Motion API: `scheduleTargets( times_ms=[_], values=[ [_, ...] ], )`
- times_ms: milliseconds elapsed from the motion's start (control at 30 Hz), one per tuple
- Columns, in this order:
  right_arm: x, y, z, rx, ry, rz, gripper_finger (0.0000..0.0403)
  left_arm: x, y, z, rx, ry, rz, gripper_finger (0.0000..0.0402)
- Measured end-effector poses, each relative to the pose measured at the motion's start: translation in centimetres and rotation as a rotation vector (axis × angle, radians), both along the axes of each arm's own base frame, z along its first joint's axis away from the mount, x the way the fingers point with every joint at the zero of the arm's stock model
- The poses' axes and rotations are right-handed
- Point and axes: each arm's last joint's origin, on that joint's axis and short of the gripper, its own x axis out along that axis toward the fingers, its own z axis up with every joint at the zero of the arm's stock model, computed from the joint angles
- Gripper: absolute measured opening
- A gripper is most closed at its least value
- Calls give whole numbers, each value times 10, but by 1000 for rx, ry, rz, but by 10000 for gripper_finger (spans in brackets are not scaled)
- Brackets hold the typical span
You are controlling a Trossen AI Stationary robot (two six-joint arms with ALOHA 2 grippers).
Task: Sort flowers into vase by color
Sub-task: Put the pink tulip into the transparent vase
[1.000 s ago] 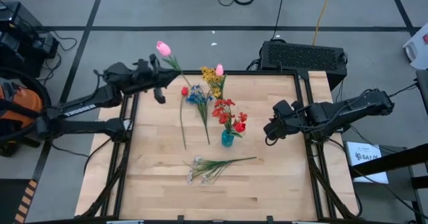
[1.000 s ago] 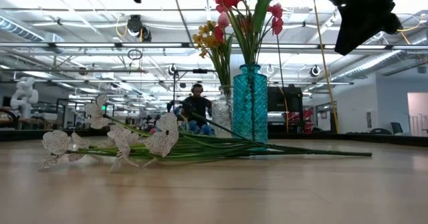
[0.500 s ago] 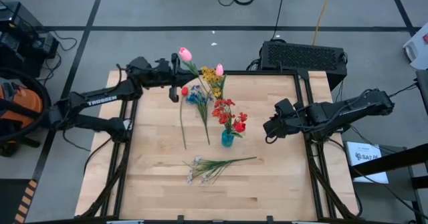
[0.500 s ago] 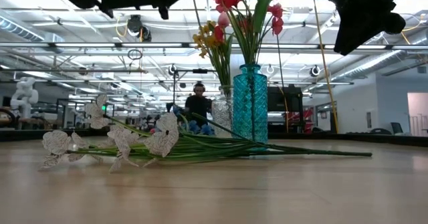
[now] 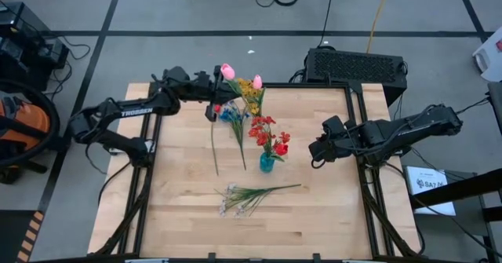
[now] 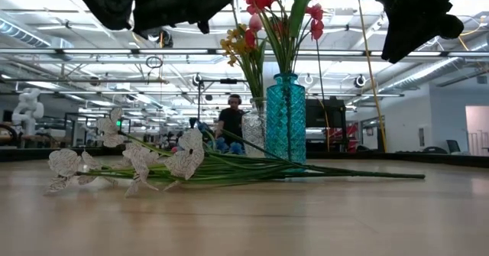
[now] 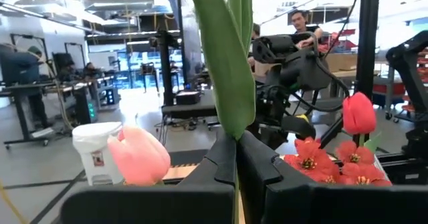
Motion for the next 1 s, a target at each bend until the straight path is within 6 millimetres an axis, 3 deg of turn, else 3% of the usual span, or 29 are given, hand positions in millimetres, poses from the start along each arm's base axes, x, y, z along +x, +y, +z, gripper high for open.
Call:
scheduleTargets(
  times_ms=[667, 1000],
  values=[
    [0, 0, 0, -2, -1, -1, 102, 12, 6, -29, 89, 120, -42, 1],
    [0, 0, 0, -5, -1, -2, 102, 13, 5, -40, 23, 226, -5, 36]
  ],
)
